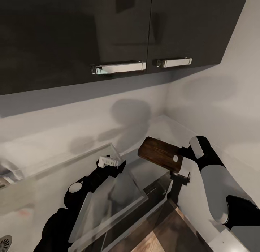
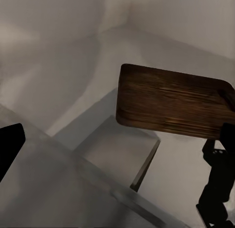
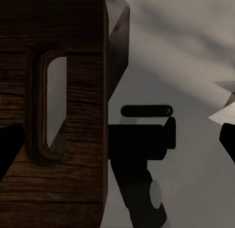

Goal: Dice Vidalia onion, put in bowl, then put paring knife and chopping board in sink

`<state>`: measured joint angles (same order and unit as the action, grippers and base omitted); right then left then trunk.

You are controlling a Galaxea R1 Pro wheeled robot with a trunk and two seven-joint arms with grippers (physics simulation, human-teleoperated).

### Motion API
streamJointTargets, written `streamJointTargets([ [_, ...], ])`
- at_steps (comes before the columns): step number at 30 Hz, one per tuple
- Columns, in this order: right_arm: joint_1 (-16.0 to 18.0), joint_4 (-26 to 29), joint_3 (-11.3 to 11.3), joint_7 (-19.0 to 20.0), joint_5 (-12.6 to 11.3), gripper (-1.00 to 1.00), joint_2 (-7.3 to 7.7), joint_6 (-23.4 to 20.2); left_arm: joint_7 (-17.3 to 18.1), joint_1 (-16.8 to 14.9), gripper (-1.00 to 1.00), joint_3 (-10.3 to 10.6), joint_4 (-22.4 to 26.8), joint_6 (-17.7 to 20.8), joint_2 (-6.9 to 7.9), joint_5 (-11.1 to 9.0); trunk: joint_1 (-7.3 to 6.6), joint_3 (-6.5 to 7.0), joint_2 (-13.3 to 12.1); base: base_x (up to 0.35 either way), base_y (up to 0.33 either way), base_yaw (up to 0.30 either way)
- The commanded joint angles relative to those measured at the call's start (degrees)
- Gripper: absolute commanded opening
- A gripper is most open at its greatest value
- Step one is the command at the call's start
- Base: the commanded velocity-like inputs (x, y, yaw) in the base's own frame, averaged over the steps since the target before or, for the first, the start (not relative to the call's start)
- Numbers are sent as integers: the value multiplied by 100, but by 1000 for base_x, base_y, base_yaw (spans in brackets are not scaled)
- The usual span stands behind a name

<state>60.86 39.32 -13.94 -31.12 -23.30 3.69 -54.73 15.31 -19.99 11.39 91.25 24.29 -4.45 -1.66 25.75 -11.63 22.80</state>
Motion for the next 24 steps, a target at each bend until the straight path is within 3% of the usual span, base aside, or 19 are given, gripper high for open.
streamJointTargets([
  [1, 5, 5, -2, -52, -61, 100, 1, -11, 16, -5, 100, -5, 7, 41, -3, -17, 4, -12, 12, 0, 0, 28],
  [24, 5, 6, -3, -52, -61, 100, 1, -16, 16, -5, 100, -5, 7, 41, -3, -17, 4, -184, 12, 0, 0, 2],
])
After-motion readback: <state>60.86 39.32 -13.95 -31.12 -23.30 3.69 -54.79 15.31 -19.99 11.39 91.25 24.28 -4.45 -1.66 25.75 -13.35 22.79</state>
